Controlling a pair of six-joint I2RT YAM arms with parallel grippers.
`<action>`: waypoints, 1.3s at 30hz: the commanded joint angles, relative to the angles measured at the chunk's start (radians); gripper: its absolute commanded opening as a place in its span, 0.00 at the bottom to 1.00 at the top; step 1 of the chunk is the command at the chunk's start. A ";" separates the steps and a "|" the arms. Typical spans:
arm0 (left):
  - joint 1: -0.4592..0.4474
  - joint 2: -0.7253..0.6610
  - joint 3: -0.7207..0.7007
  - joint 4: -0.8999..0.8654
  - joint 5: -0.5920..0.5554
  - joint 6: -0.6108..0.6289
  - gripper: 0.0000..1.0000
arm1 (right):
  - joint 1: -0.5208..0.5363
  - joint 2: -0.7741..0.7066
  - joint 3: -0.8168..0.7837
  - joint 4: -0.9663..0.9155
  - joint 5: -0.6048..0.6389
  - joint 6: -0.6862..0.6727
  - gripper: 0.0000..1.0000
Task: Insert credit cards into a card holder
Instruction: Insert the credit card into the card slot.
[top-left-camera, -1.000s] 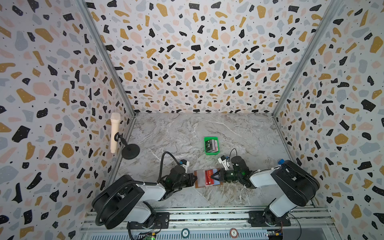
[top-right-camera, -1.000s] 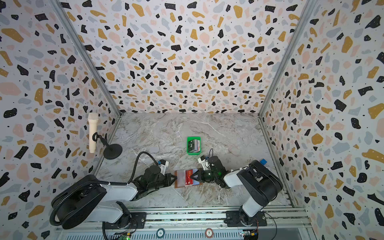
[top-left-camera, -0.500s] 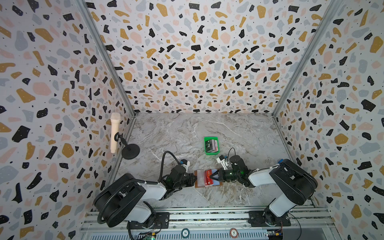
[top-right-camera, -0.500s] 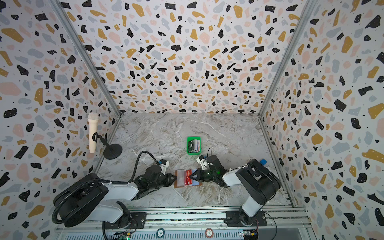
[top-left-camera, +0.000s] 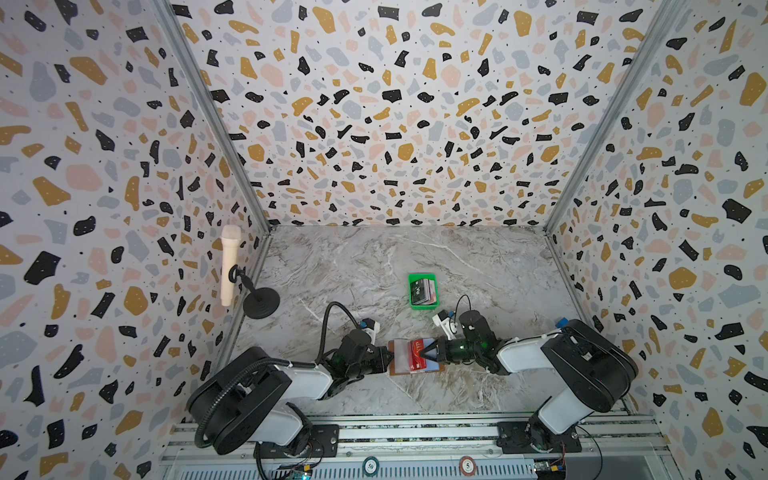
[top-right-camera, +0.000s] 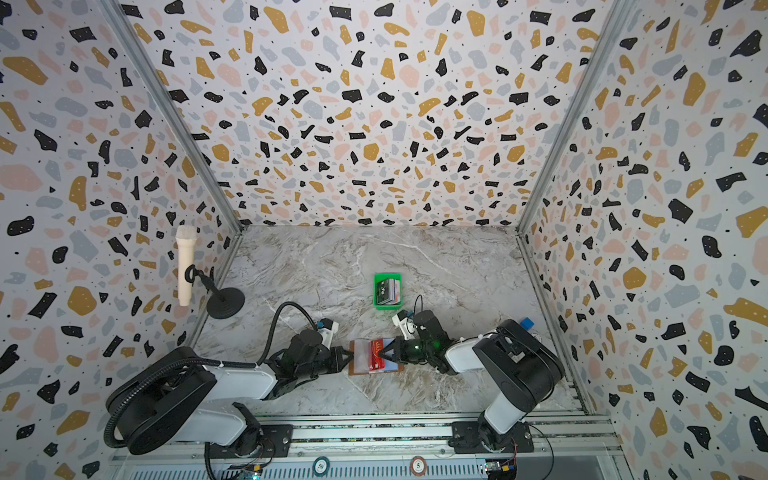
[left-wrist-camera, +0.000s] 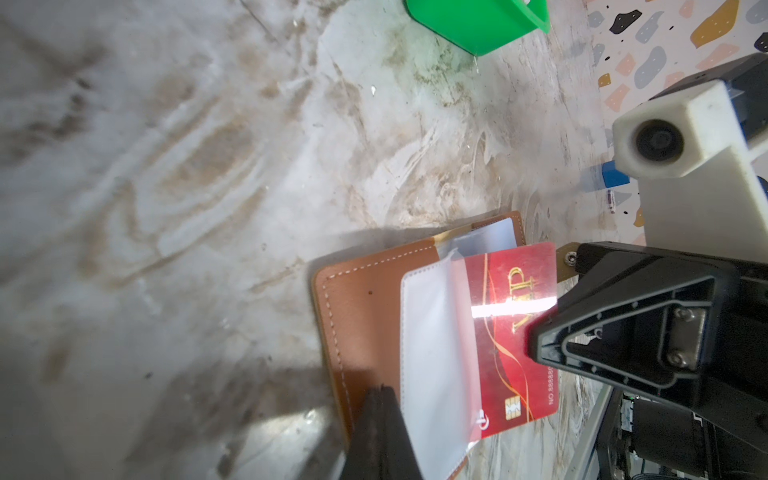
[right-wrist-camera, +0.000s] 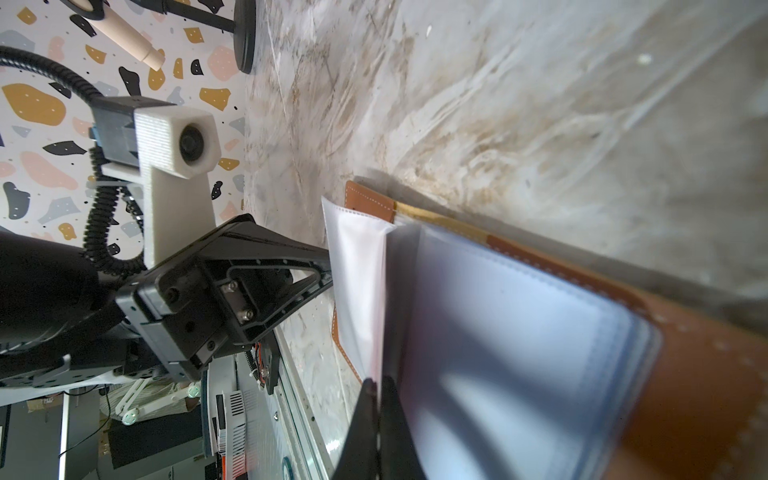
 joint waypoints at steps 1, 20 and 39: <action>0.011 0.010 -0.008 -0.070 0.014 0.021 0.00 | 0.008 -0.035 0.011 0.008 -0.025 -0.023 0.00; 0.031 0.033 -0.008 -0.059 0.050 0.018 0.00 | 0.006 -0.001 0.030 0.028 -0.044 -0.027 0.00; 0.031 0.031 0.009 -0.064 0.041 0.027 0.00 | 0.042 0.050 0.139 -0.237 0.077 -0.107 0.25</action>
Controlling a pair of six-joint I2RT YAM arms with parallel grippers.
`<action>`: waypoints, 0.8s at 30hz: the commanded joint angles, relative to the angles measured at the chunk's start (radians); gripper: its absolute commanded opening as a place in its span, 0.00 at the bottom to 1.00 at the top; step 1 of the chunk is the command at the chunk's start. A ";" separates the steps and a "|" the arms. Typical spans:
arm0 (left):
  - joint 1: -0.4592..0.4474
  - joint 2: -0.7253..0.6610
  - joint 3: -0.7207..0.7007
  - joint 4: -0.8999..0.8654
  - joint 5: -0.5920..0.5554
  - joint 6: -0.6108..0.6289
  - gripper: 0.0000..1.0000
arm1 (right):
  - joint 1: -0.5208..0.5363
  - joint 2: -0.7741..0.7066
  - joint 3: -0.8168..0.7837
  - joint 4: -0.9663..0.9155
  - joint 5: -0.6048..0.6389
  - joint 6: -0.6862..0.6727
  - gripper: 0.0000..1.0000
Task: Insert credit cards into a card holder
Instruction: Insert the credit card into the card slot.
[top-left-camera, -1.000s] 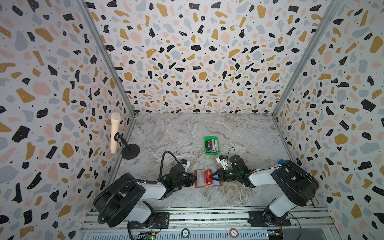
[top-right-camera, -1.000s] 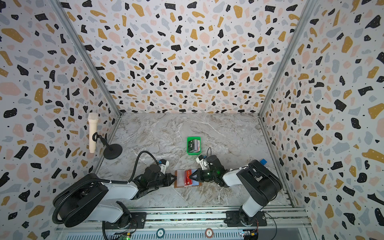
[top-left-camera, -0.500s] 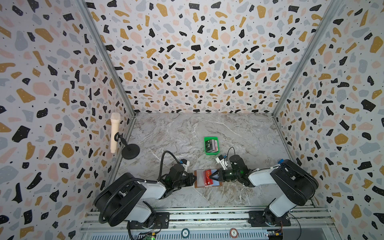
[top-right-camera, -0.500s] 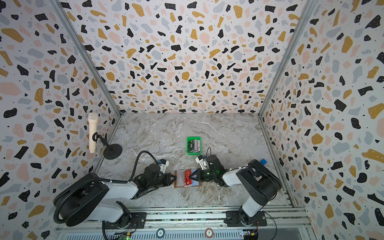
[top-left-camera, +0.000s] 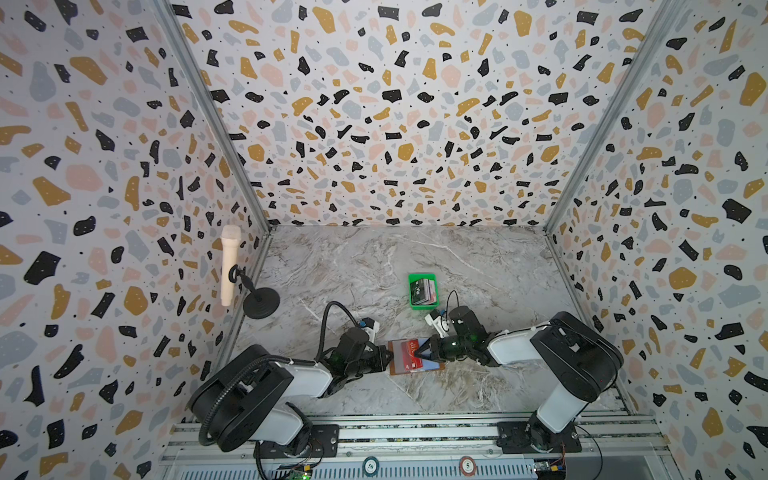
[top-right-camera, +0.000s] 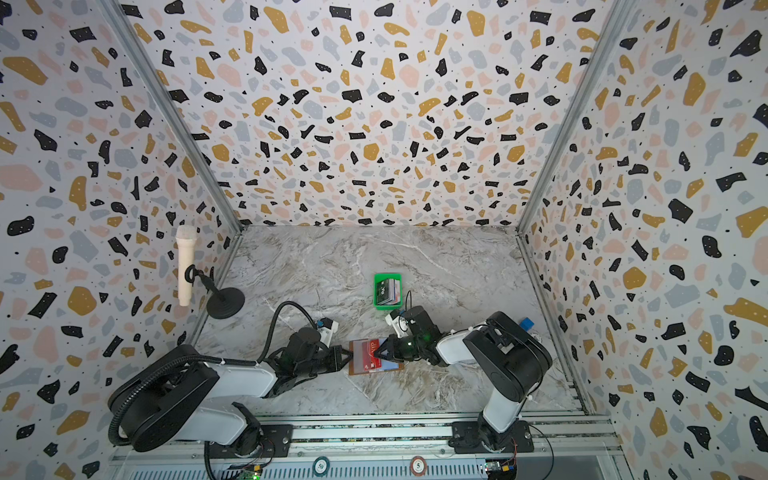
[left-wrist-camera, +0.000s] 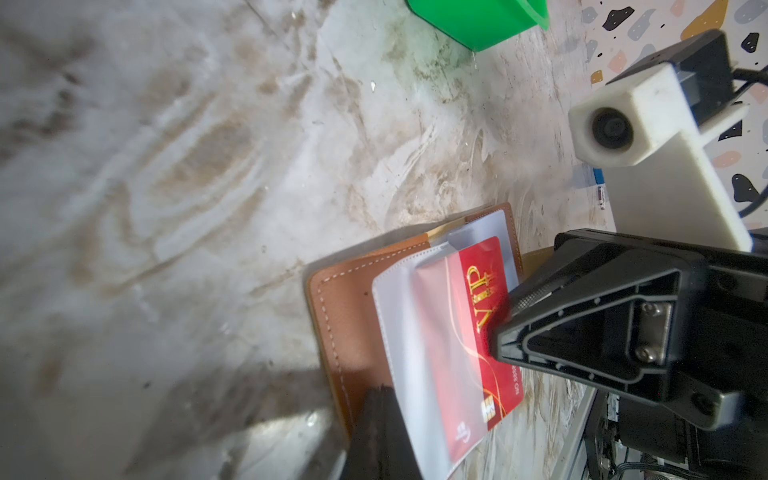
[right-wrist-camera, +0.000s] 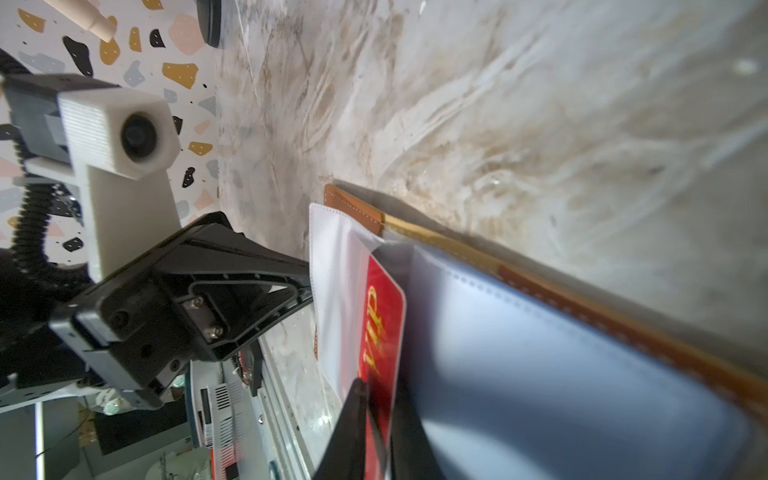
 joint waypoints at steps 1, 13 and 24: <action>0.002 0.010 0.006 -0.076 -0.017 0.023 0.00 | 0.020 -0.049 0.028 -0.120 0.086 -0.063 0.31; 0.002 0.009 0.024 -0.079 -0.025 0.038 0.00 | 0.089 -0.134 0.090 -0.314 0.331 -0.165 0.66; 0.002 0.029 0.028 -0.068 -0.024 0.038 0.00 | 0.116 -0.123 0.174 -0.493 0.567 -0.296 0.05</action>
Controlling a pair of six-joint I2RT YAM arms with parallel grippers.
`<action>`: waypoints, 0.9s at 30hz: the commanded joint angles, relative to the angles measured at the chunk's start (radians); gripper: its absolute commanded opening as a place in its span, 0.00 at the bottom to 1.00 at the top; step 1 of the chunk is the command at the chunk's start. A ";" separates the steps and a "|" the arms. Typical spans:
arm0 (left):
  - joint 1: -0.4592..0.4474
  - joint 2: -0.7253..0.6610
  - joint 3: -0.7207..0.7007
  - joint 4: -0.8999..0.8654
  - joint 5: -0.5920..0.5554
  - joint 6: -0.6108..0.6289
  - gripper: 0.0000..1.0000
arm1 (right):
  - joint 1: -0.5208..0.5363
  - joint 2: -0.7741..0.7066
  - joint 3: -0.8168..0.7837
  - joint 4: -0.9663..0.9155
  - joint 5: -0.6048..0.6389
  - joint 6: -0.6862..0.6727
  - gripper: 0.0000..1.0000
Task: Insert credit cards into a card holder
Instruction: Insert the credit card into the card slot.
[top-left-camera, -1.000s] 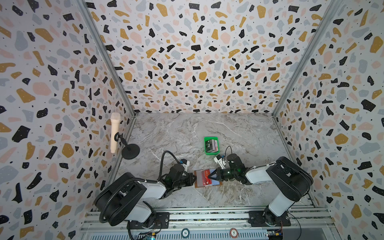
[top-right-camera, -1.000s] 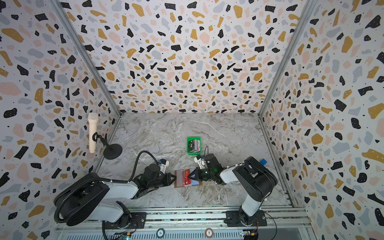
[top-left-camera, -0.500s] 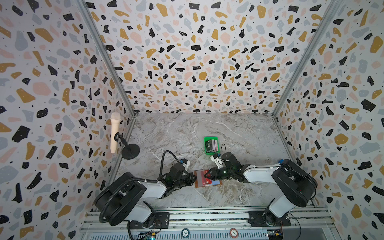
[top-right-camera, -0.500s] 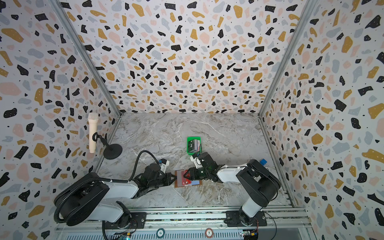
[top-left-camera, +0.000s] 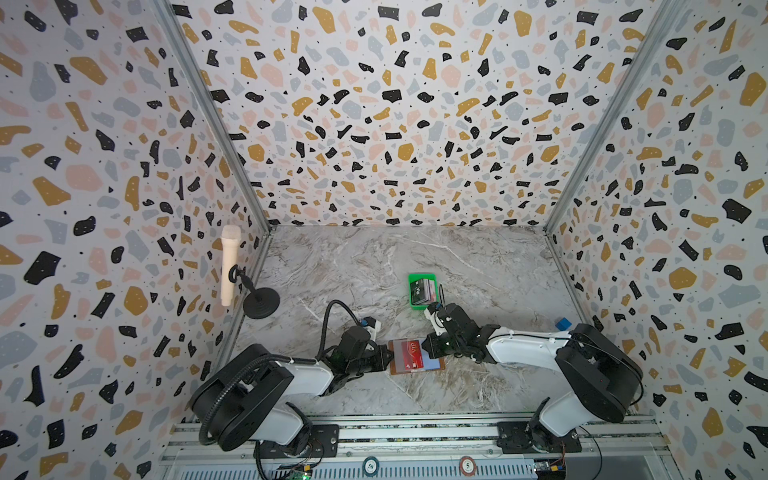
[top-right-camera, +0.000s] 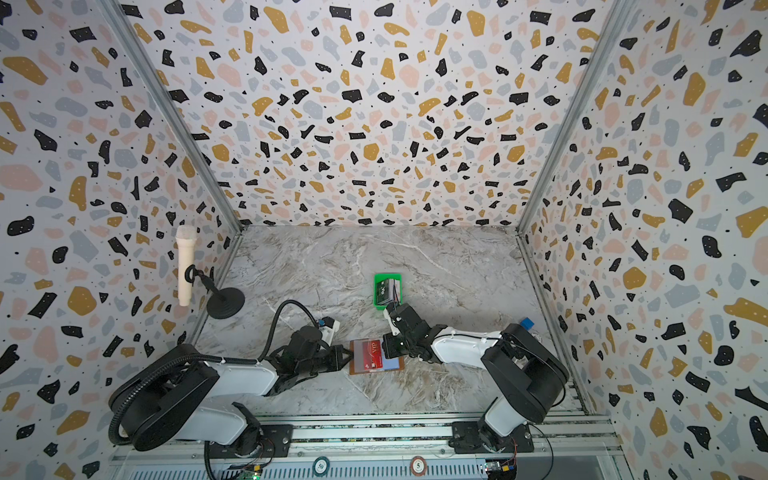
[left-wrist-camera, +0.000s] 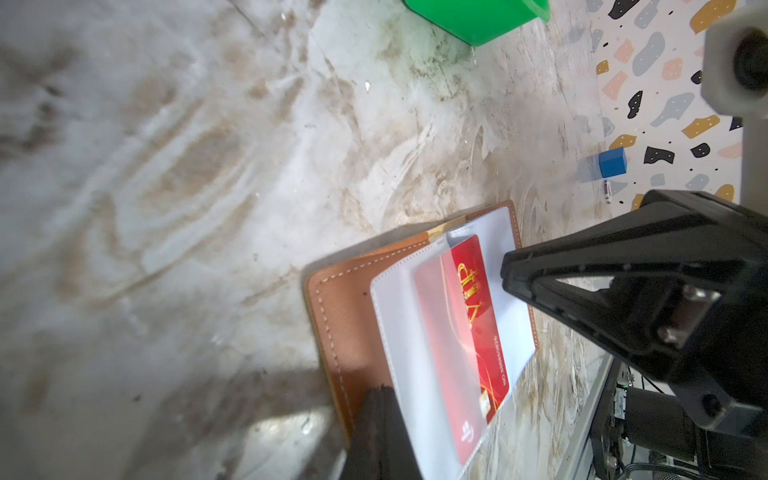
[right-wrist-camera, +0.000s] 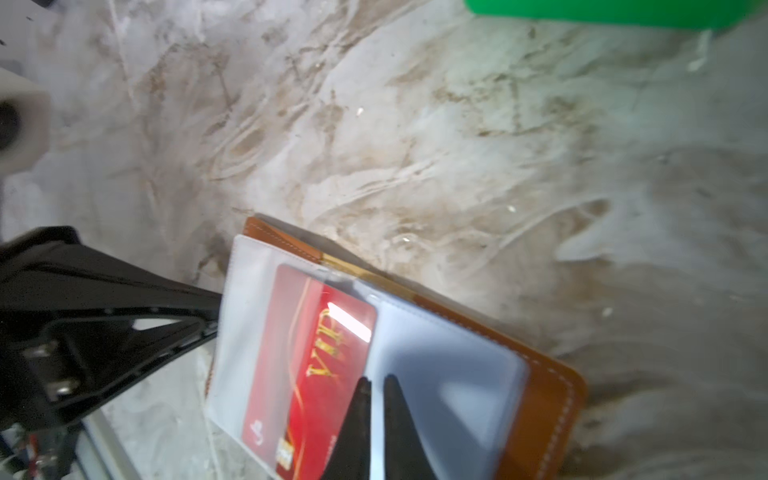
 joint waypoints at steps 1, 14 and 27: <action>0.002 0.023 0.009 -0.044 -0.021 0.015 0.00 | 0.012 0.016 0.036 -0.079 0.078 -0.053 0.03; -0.003 0.058 -0.025 0.032 -0.003 -0.027 0.00 | 0.103 0.092 0.079 -0.041 -0.027 -0.029 0.00; 0.019 -0.023 -0.040 -0.002 -0.011 -0.037 0.00 | 0.123 0.072 0.092 -0.056 -0.020 -0.036 0.00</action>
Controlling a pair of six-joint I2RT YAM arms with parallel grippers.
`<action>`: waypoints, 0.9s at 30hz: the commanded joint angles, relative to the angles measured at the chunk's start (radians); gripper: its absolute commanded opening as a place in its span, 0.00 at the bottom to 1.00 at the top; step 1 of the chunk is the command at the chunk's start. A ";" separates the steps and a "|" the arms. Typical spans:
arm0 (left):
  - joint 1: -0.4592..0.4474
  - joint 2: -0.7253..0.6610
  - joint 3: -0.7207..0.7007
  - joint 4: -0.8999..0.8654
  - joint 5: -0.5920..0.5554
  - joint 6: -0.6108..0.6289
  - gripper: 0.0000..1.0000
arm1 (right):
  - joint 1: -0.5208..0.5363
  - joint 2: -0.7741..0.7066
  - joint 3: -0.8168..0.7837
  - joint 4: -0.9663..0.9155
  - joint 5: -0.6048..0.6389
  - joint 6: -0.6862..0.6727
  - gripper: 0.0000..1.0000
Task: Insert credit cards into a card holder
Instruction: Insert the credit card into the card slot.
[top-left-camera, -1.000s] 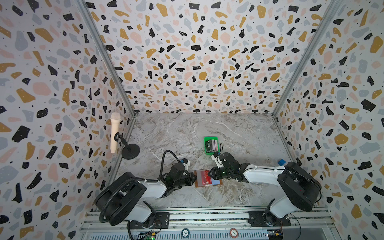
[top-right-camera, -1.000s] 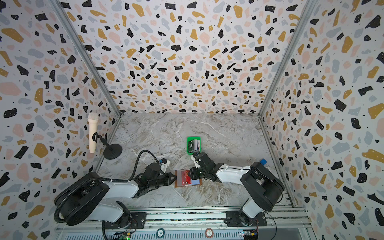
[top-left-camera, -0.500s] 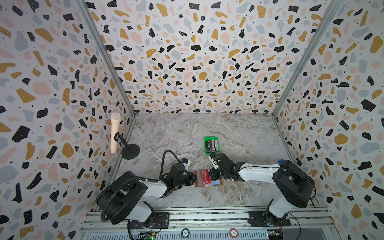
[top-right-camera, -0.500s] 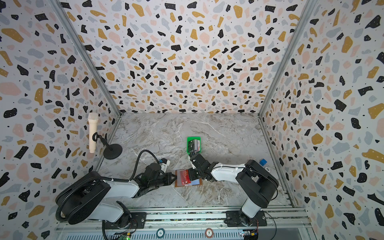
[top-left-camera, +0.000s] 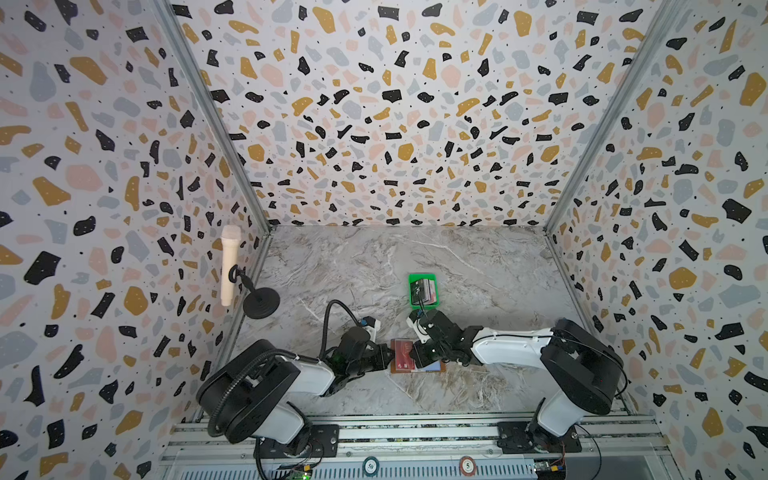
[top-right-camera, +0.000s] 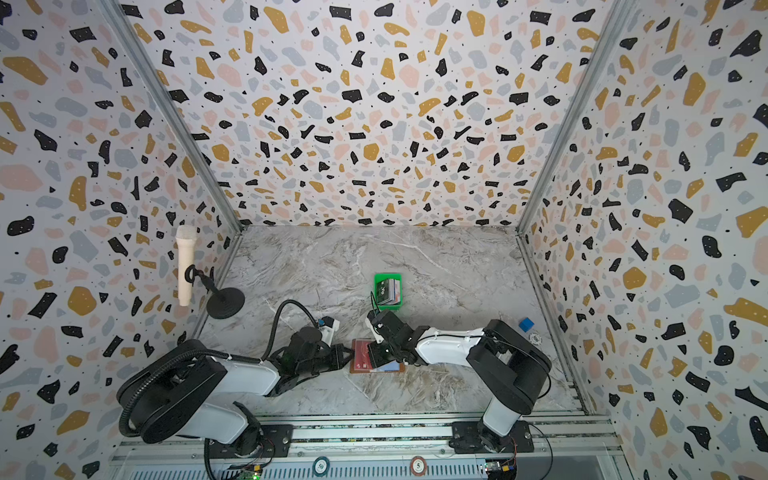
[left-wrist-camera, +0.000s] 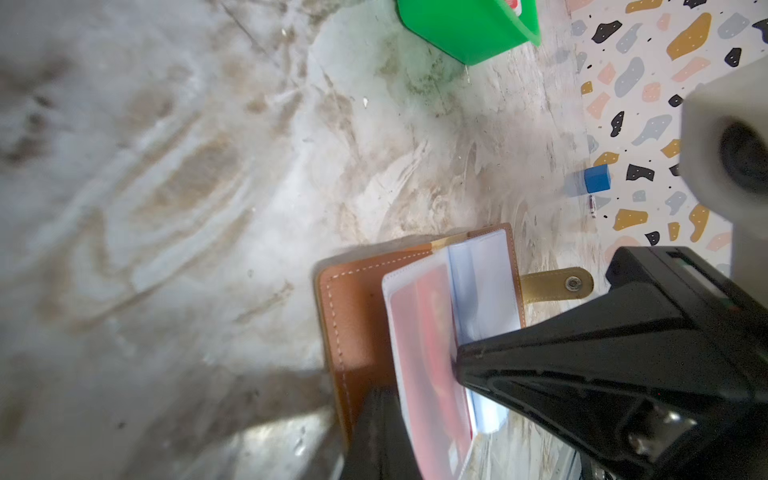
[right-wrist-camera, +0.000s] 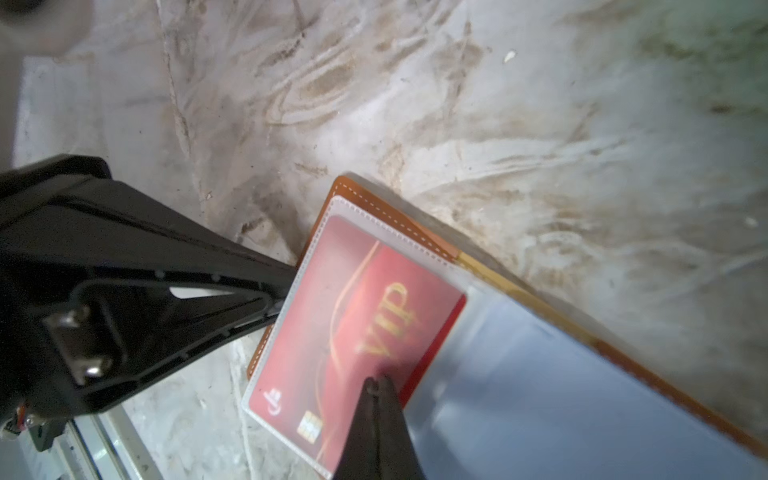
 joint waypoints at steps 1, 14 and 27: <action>0.025 -0.076 -0.022 -0.099 -0.016 0.007 0.00 | 0.004 -0.028 0.001 -0.030 0.014 -0.003 0.00; -0.047 -0.177 0.087 -0.201 -0.029 0.053 0.15 | -0.099 -0.143 0.000 -0.157 0.073 -0.085 0.38; -0.075 -0.002 0.110 -0.123 -0.022 0.060 0.00 | -0.105 -0.065 0.064 -0.243 0.180 -0.146 0.45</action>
